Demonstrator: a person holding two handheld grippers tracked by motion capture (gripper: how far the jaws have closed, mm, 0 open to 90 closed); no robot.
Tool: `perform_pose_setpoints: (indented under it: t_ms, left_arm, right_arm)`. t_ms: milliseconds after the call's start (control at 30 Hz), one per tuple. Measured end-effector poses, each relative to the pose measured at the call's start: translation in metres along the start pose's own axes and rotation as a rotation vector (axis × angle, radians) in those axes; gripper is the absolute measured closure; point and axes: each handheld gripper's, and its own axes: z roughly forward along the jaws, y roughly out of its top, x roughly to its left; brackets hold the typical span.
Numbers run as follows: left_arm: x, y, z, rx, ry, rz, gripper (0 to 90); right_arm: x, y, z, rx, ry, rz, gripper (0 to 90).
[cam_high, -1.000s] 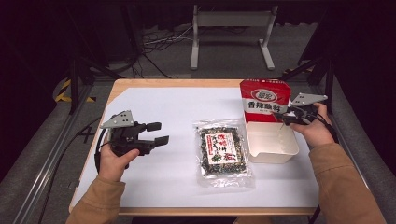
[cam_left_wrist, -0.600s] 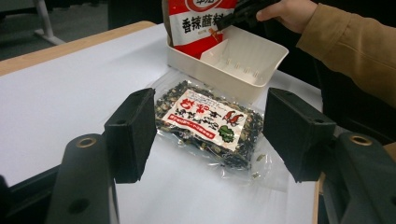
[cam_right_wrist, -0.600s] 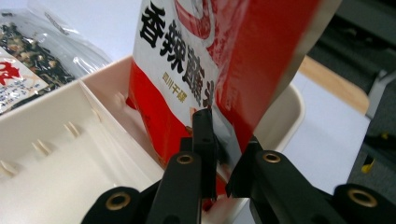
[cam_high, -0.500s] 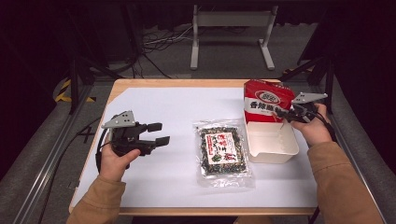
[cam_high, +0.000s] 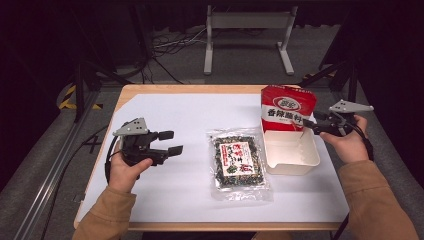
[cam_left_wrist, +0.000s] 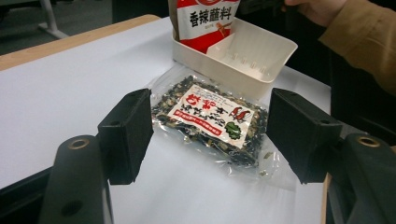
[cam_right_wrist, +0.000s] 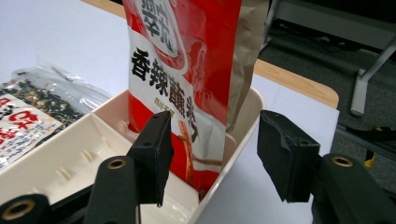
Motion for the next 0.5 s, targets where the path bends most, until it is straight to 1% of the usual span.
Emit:
perform_pose_setpoints:
  t_ms: [33,100,167,200,233,267,300,367,400,467,500]
  left_arm:
    - [0.0,0.0,0.001,0.006,0.005,-0.006,31.7]
    - [0.001,0.001,0.004,0.019,0.025,0.007,31.3]
    - [0.002,0.001,0.007,0.027,0.038,0.0,30.9]
    - [0.002,0.001,0.008,0.035,0.048,-0.005,31.1]
    - [0.003,0.002,0.009,0.041,0.062,0.002,31.3]
    - [0.003,0.002,0.009,0.041,0.062,0.002,31.3]
    - [0.003,0.002,0.01,0.039,0.057,-0.007,31.2]
    - [0.003,0.002,0.012,0.047,0.067,-0.007,31.3]
    - [0.003,0.002,0.012,0.053,0.07,-0.001,31.3]
    - [0.003,0.002,0.014,0.062,0.079,0.001,31.3]
    - [0.004,0.002,0.014,0.065,0.087,0.009,31.3]
  right_arm:
    - [0.001,0.0,-0.004,-0.006,0.002,0.001,45.8]
    - [0.006,0.0,-0.013,-0.021,0.007,0.005,45.5]
    - [0.01,0.001,-0.02,-0.033,0.008,0.0,45.3]
    - [0.013,0.001,-0.024,-0.044,0.011,0.0,45.1]
    - [0.015,0.002,-0.027,-0.056,0.013,0.0,45.1]
    - [0.018,0.002,-0.031,-0.07,0.017,0.004,45.1]
    - [0.023,0.002,-0.037,-0.089,0.03,0.018,45.1]
    - [0.031,0.003,-0.043,-0.095,0.039,0.011,45.1]
    - [0.034,0.003,-0.045,-0.094,0.04,0.004,45.1]
    - [0.041,0.004,-0.049,-0.092,0.055,-0.008,45.2]
    - [0.046,0.005,-0.052,-0.092,0.063,-0.018,45.1]
